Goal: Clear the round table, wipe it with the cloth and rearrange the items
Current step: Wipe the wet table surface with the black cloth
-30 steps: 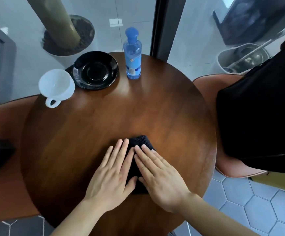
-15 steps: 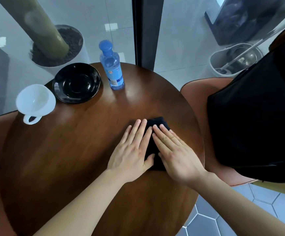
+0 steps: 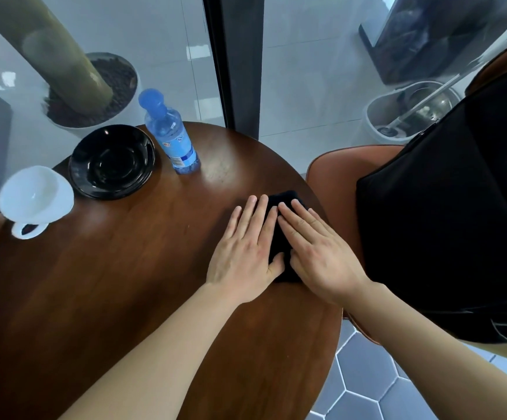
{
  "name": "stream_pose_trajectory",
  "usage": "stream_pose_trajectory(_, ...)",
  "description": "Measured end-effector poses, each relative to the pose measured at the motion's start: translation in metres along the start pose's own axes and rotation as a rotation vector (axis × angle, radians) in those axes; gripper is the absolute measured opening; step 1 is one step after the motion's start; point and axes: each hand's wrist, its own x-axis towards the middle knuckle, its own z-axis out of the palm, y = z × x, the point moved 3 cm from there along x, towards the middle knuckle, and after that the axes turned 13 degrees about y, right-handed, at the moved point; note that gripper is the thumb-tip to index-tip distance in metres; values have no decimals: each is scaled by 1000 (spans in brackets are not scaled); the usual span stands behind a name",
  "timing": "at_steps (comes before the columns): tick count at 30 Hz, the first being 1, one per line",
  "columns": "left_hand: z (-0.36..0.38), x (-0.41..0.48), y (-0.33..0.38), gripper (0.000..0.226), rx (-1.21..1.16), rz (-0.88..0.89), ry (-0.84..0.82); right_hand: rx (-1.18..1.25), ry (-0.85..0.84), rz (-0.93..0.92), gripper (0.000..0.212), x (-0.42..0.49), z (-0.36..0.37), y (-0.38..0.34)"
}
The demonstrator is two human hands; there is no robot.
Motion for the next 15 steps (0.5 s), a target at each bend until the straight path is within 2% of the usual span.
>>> stream_pose_trajectory(15,-7,1,2,78,-42,-25,-19,45,71,109,63,2,0,-5)
